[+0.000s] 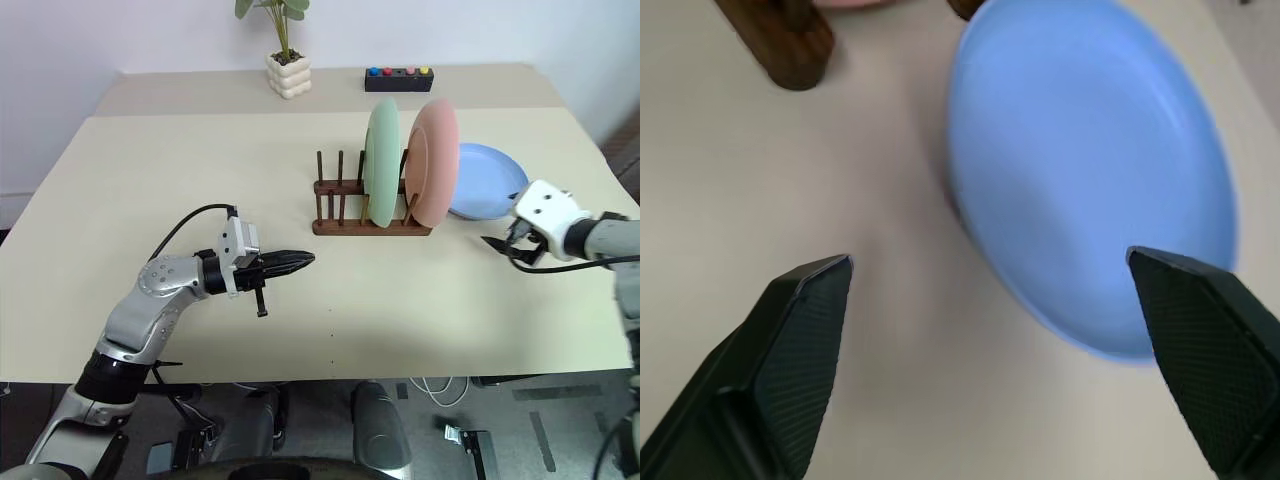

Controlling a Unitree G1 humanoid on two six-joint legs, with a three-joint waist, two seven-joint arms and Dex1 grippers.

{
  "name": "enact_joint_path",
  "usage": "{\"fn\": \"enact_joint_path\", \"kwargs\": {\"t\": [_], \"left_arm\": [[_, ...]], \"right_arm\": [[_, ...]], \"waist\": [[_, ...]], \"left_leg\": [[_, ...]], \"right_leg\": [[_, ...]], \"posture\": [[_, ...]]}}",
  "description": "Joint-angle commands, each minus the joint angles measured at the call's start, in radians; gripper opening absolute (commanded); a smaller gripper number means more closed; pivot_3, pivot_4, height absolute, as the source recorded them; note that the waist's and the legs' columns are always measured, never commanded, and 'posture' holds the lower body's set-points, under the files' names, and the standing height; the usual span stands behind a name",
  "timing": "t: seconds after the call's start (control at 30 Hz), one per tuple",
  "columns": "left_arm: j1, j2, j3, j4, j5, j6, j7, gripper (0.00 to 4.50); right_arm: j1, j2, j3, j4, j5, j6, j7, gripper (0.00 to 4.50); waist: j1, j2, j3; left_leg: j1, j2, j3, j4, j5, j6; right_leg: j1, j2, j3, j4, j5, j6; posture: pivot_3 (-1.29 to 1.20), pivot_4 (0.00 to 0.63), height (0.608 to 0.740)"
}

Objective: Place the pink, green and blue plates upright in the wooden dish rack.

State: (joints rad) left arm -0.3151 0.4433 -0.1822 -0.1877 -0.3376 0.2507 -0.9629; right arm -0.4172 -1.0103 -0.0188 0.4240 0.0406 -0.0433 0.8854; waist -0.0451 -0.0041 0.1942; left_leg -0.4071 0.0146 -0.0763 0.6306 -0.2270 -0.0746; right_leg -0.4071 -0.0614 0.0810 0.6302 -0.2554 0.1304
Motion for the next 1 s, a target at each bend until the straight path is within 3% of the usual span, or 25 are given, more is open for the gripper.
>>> {"fn": "enact_joint_path", "kwargs": {"t": [0.03,0.2,0.23,0.33,0.53,0.77,0.87,1.0], "left_arm": [[0.007,0.009,0.006,-0.046,-0.009,-0.001,0.001,0.00],[0.015,0.007,0.008,-0.058,-0.009,0.006,0.019,0.00],[0.017,0.007,0.009,-0.059,-0.008,0.006,0.022,0.00],[0.021,0.010,0.010,-0.062,-0.006,0.006,0.026,0.00],[0.022,0.011,0.008,-0.054,-0.005,-0.001,0.027,0.00],[0.011,0.005,0.002,-0.042,-0.006,-0.004,0.019,0.00],[0.011,0.006,0.004,-0.039,-0.006,-0.005,0.014,0.00],[0.007,0.004,0.002,-0.033,-0.006,-0.006,0.009,0.00]], "right_arm": [[-0.088,0.041,0.045,0.121,-0.091,-0.133,-0.054,4.47],[-0.196,0.102,0.120,0.341,-0.187,-0.232,-0.099,4.47],[-0.211,0.108,0.126,0.373,-0.197,-0.251,-0.108,4.24],[-0.233,0.116,0.129,0.426,-0.211,-0.292,-0.126,3.22],[-0.227,0.117,0.103,0.442,-0.204,-0.324,-0.150,0.06],[-0.183,0.080,0.054,0.352,-0.215,-0.306,-0.253,0.06],[-0.189,0.035,-0.013,0.279,-0.247,-0.281,-0.415,0.06],[-0.193,-0.019,-0.097,0.135,-0.256,-0.242,-0.527,0.06]], "waist": [[0.001,0.000,0.000],[0.001,-0.001,0.000],[0.001,-0.001,0.000],[0.002,-0.001,0.000],[0.001,-0.001,0.000],[0.002,-0.001,0.000],[0.002,0.001,0.000],[0.002,0.002,0.000]], "left_leg": [[0.000,0.000,0.000,0.000,0.000,0.000],[0.000,0.000,0.000,0.000,0.000,0.000],[0.000,0.000,0.000,0.001,0.000,0.000],[0.001,0.000,0.000,0.001,0.000,0.000],[0.001,0.000,0.000,0.001,0.000,0.000],[0.001,0.000,-0.001,0.000,0.000,0.000],[0.001,0.000,-0.001,0.001,0.000,0.000],[0.001,-0.001,-0.001,0.000,0.000,0.000]], "right_leg": [[0.000,0.000,0.000,0.000,0.000,0.000],[0.001,0.000,0.000,0.000,0.000,0.000],[0.001,0.000,0.000,0.000,0.000,0.000],[0.002,0.000,0.000,0.000,0.000,0.000],[0.002,0.000,0.000,0.000,0.000,0.000],[0.002,0.000,0.000,0.000,0.000,0.000],[0.002,0.000,0.000,0.000,0.000,0.000],[0.001,0.000,0.000,0.001,0.000,0.000]], "posture": [[0.00,0.150,0.730],[0.00,0.150,0.730],[0.00,0.150,0.730],[0.00,0.150,0.730],[0.00,0.150,0.730],[0.00,0.150,0.730],[0.00,0.150,0.730],[0.00,0.150,0.730]]}}
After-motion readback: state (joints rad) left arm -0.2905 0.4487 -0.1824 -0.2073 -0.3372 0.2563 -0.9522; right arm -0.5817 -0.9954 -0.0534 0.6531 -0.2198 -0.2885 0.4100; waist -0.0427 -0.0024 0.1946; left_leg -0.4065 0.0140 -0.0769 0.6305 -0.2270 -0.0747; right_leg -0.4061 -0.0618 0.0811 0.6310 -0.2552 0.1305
